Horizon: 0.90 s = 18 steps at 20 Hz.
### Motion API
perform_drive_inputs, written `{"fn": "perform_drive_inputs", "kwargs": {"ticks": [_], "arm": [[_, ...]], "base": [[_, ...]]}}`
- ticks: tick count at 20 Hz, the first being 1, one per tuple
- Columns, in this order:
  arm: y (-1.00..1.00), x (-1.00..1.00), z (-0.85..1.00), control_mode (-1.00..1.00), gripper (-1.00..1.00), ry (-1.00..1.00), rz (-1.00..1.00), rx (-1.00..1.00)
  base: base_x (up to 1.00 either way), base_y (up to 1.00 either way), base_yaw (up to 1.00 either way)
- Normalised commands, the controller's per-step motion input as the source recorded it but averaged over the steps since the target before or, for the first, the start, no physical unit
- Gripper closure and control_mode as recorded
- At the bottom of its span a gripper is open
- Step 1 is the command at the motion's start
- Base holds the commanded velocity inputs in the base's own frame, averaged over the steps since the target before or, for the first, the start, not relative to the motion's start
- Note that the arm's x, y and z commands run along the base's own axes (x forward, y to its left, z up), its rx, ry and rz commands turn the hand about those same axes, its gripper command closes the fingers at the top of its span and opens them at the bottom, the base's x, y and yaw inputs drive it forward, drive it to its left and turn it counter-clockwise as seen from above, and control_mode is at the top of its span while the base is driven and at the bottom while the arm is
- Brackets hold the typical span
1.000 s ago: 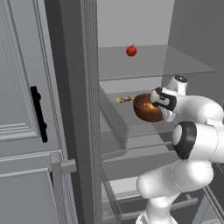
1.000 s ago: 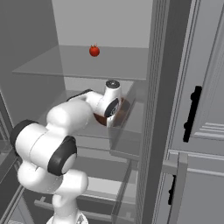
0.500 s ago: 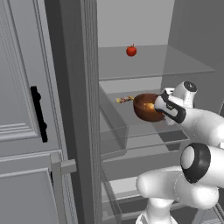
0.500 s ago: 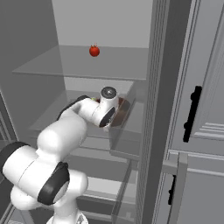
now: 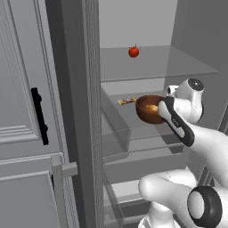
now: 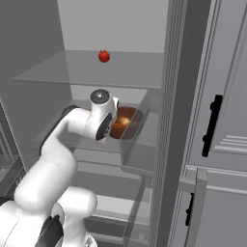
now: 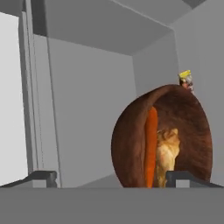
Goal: Pick the chicken drumstick and carrot from their plates and place them in the bowl. Then put the bowl in the fridge.
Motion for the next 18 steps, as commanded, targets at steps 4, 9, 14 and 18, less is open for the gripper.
{"fn": "perform_drive_inputs", "kwargs": {"ticks": [4,9,14,18], "arm": [[0.36,-0.68,0.55,-1.0,-1.0,0.0,-0.06,0.0],[0.26,-0.99,0.44,-1.0,-1.0,0.0,-0.06,0.0],[0.24,-0.7,0.7,-1.0,-1.0,0.0,-0.08,0.0],[0.01,-0.56,0.76,-1.0,-1.0,0.0,-0.06,0.0]], "base": [[0.0,0.0,0.0],[0.0,0.0,0.0],[0.0,0.0,0.0],[0.0,0.0,0.0]]}}
